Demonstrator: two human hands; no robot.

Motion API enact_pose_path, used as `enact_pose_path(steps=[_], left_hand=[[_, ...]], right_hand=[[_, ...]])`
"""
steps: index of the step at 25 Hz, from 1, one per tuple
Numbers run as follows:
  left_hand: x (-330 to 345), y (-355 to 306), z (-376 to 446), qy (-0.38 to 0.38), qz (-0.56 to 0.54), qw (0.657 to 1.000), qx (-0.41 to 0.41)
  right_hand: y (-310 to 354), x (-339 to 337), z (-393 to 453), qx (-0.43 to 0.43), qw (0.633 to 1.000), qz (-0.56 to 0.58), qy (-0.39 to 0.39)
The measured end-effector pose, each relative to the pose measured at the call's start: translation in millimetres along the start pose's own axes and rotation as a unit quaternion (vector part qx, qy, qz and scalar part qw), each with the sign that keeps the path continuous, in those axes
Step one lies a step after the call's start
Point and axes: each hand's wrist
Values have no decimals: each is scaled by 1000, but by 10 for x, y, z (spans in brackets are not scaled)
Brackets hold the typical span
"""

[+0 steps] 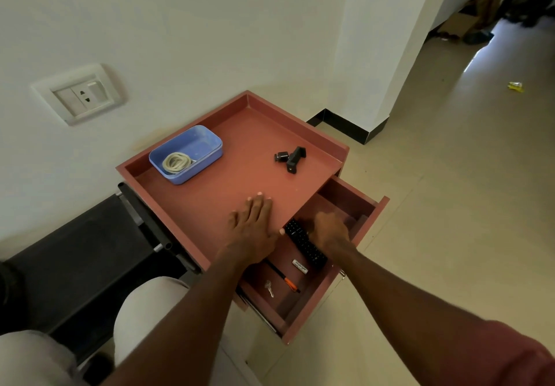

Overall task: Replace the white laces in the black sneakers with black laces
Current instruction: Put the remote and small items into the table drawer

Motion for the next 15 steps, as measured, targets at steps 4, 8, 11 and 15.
enact_pose_path(steps=[4,8,11,15], left_hand=[[152,83,74,7,13,1000,1],[144,80,76,2,2,1000,-1],[161,84,60,-3,9,1000,-1],[147,89,78,8,11,1000,-4]], right_hand=[[-128,179,238,45,998,27,18],[-191,239,353,76,995,47,38],[-161,222,331,95,994,43,18],[-93,0,296,162,978,83,-100]])
Point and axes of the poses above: each hand's wrist, its own z-axis towards the middle knuckle, its own x-axis out of the palm, y = z × x, and after that the axes turned 13 degrees about -x, right-handed
